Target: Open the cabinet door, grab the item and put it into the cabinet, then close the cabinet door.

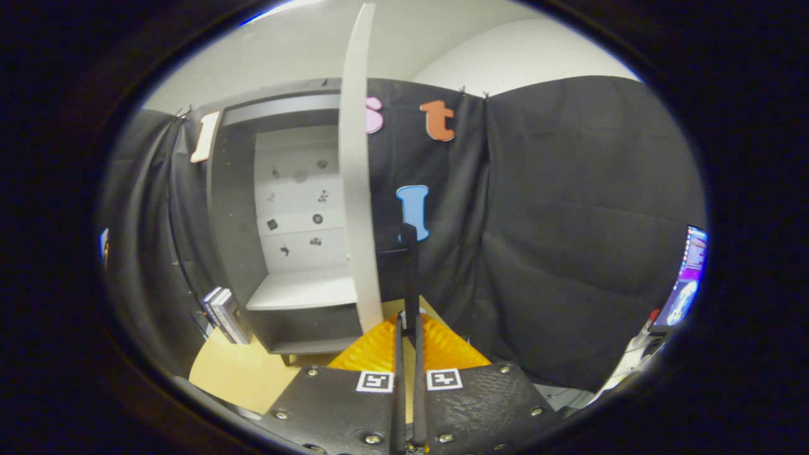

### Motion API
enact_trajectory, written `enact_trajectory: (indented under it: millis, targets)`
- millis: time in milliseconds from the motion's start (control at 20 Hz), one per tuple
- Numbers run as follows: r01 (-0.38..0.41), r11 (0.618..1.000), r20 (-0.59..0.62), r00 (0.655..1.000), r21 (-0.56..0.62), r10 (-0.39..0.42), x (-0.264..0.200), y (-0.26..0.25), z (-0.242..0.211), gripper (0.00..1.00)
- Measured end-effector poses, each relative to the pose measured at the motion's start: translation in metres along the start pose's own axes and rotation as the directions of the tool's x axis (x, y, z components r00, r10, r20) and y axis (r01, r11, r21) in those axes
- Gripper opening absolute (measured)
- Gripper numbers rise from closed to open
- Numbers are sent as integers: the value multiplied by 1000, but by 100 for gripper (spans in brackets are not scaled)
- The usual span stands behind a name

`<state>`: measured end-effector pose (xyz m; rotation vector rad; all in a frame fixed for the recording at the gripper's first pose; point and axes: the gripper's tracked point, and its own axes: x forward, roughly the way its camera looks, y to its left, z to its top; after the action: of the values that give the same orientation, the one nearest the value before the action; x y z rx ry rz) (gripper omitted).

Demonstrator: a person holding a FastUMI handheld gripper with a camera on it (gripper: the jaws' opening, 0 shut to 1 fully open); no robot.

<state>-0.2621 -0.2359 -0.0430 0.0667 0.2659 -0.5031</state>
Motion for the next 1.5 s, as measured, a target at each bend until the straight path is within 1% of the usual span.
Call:
enact_trajectory:
  millis: [100, 250, 400, 550, 650, 800, 1100, 1300, 1400, 1500]
  targets:
    - [0, 1000, 26, 1000, 21, 0, -13, 3, 3, 5]
    - [-57, 998, 59, 997, 34, 55, -27, 28, 6, 5]
    - [-96, 995, 55, 994, -9, 96, -30, 51, -6, 5]
    - [-163, 986, 46, 985, -44, 165, -28, 91, -14, 5]
    - [-200, 978, 26, 979, -63, 202, -23, 110, -26, 5]
    - [-271, 962, -11, 963, -33, 271, -15, 142, -44, 5]
    - [-347, 934, -115, 934, -83, 337, 8, 177, -94, 5]
    - [-390, 915, -155, 915, -100, 373, 25, 192, -115, 5]
    - [-417, 903, -195, 899, -106, 392, 35, 199, -130, 5]
    - [-457, 883, -260, 871, -110, 418, 42, 207, -153, 5]
